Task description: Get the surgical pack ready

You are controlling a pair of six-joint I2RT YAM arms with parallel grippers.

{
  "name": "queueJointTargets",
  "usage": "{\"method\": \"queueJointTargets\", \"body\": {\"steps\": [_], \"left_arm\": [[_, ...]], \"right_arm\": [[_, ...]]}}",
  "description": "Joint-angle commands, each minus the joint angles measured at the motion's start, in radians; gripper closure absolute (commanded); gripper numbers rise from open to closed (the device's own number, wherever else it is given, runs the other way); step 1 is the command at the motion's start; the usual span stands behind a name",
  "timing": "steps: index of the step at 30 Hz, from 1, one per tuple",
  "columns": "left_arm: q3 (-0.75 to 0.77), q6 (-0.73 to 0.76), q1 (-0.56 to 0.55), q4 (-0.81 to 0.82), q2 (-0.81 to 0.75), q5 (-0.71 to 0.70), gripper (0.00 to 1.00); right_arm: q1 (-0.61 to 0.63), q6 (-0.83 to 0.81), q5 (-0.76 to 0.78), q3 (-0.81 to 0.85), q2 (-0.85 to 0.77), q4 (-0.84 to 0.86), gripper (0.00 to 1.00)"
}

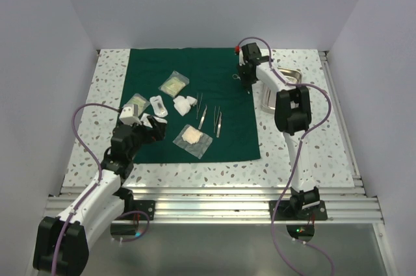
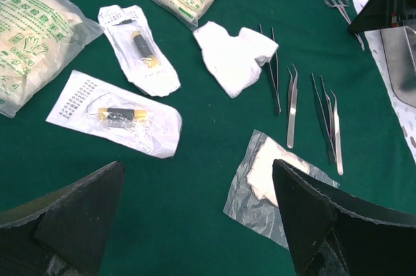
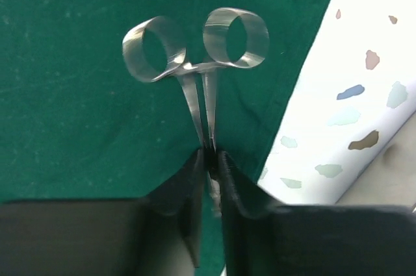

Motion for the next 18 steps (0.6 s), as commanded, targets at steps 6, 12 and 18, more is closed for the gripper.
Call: {"method": "queueJointTargets", "body": {"steps": [6, 12, 18], "left_arm": [[-0.009, 0.013, -0.005, 0.043, -0.016, -0.01, 0.0], [-0.012, 0.013, -0.005, 0.04, -0.029, -0.013, 0.0], [-0.017, 0.013, -0.005, 0.04, -0.037, -0.013, 0.0]], "right_arm": [[0.001, 0.056, 0.024, -0.026, -0.028, -0.05, 1.0], [-0.002, 0.099, 0.001, -0.027, -0.14, 0.003, 1.0], [-0.023, 0.155, -0.084, -0.163, -0.294, 0.126, 1.0]]}}
